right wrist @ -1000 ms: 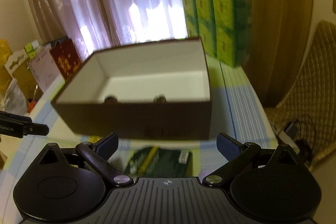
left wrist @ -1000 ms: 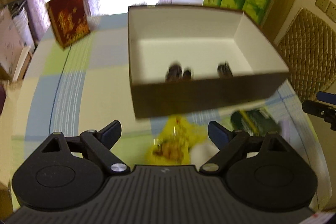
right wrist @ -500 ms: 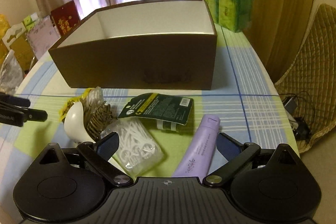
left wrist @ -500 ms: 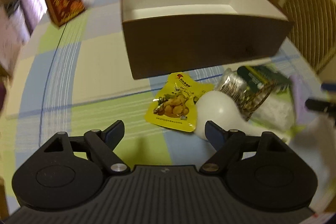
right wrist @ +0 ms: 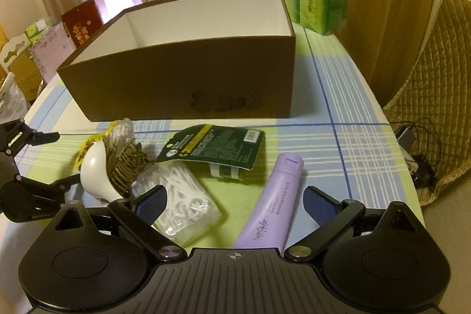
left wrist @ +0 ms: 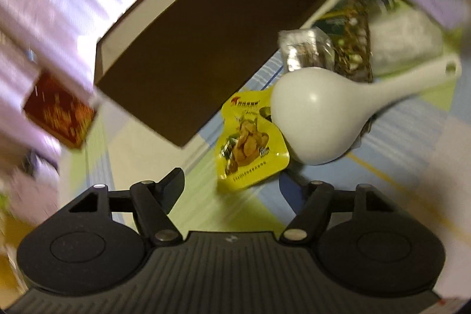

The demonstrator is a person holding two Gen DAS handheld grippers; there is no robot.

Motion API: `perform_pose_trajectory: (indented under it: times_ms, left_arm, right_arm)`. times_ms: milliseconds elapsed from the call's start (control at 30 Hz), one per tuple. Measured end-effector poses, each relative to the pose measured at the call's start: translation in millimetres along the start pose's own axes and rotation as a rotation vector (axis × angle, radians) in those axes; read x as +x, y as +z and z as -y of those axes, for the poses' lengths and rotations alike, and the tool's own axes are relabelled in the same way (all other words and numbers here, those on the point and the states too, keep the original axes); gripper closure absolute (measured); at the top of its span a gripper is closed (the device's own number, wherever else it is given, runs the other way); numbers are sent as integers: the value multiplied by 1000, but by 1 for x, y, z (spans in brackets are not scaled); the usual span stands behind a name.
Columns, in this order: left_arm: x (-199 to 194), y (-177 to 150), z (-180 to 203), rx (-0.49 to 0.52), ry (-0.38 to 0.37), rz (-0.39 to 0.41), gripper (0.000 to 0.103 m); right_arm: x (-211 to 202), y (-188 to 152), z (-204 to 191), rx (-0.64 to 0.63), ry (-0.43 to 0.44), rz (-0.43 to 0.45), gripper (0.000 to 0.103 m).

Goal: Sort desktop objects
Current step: 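Grasp the yellow snack packet with the left tool while the right tool grasps the green package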

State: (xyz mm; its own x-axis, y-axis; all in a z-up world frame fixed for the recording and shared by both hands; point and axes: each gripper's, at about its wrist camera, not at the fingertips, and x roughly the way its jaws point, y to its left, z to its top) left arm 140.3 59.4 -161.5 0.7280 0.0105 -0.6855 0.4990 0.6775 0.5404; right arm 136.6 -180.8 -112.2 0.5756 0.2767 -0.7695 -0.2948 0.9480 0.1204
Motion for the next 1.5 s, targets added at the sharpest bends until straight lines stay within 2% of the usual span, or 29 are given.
perform_pose_trajectory:
  times_ms: [133,233,300,333,400,433,567,600,800,1000,1333,1433,1467,1500]
  left_arm:
    - [6,-1,13,110,55,88,39]
    - [12,-1,20,185,70,124,55]
    - [18,0,19,214,57,116,83]
    - [21,0,17,208,42,103,91]
    - [22,1,7,164,31,105,98]
    - [21,2,-1,122,20,105,98]
    - [17,7,-40,-159,-100,66,98]
    - [17,7,-47,-212,-117,55,98]
    - [5,0,-65,-455,-156,18,99]
    - [0,-4,-70,-535,-152,-3,99]
    - [0,-5,-72,-572,-159,-12,99]
    - [1,-5,-72,-571,-158,-13,98]
    - [2,-5,-72,-572,-157,-15,98]
    - [3,-5,-72,-571,-156,-16,99]
  right_arm:
    - [1,-1,2,14,-7,-4,6]
    - [2,-2,3,18,-11,-4,6]
    - [1,-2,2,18,-11,-1,6]
    - [2,-2,2,18,-9,1,6]
    - [1,-2,2,15,-6,9,6]
    - [1,-2,1,13,-5,13,6]
    - [4,-1,-3,5,12,24,9]
    - [6,0,-5,1,20,23,16]
    - [22,3,-13,-11,57,-3,40]
    - [40,7,-11,18,32,-23,54]
    - [64,10,-3,39,-6,7,56]
    - [72,11,-6,1,-21,22,56]
    - [75,10,-7,-15,-27,18,61]
    - [77,10,-8,-29,-27,15,72]
